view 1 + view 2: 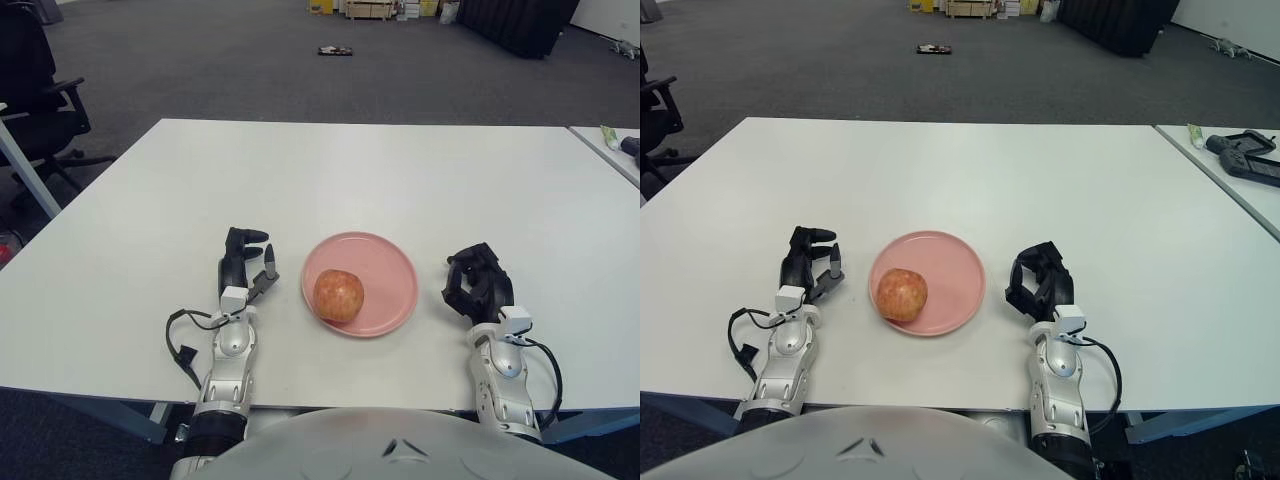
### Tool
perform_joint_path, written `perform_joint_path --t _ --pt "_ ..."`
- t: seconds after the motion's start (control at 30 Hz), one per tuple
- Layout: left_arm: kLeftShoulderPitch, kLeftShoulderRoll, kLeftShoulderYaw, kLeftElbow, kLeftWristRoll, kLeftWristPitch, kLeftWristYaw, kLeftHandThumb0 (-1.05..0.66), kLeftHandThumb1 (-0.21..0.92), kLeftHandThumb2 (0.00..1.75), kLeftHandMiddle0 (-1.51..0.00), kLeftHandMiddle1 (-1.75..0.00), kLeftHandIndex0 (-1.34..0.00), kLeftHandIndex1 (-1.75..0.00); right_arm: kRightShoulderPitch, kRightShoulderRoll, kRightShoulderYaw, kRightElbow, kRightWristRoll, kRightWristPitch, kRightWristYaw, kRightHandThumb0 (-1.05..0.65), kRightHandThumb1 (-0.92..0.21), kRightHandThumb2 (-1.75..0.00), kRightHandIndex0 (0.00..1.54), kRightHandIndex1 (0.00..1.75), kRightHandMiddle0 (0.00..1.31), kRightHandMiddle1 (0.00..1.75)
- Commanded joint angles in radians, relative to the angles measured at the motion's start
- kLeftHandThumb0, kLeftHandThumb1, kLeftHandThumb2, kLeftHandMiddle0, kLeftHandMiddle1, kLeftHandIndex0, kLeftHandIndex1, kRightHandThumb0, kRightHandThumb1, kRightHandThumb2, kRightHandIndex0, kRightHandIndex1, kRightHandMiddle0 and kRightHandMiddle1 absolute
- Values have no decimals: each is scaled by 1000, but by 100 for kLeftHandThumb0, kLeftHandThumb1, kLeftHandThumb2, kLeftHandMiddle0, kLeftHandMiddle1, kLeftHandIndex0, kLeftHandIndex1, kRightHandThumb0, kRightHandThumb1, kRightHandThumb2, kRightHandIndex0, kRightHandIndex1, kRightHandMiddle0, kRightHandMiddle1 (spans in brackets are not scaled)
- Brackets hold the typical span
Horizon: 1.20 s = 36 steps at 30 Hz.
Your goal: Put the apple into the plate.
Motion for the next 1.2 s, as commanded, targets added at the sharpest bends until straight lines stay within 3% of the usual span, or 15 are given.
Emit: perform_joint_path --t 0.0,0.3,1.17 --pt "-4 8 15 40 -64 18 -62 -38 71 83 -55 -171 -32 -175 -5 14 9 -21 17 8 4 -41 -56 -102 61 137 42 175" --pt "11 13 30 42 -148 32 -148 -38 71 83 -54 -174 -32 -175 17 35 12 -42 37 12 -3 -41 -55 -103 61 137 43 175" --pt "81 17 21 -42 -95 55 -135 -37 73 80 -55 -172 -31 -175 83 40 29 -111 21 -12 -10 -41 -53 -105 62 133 44 175"
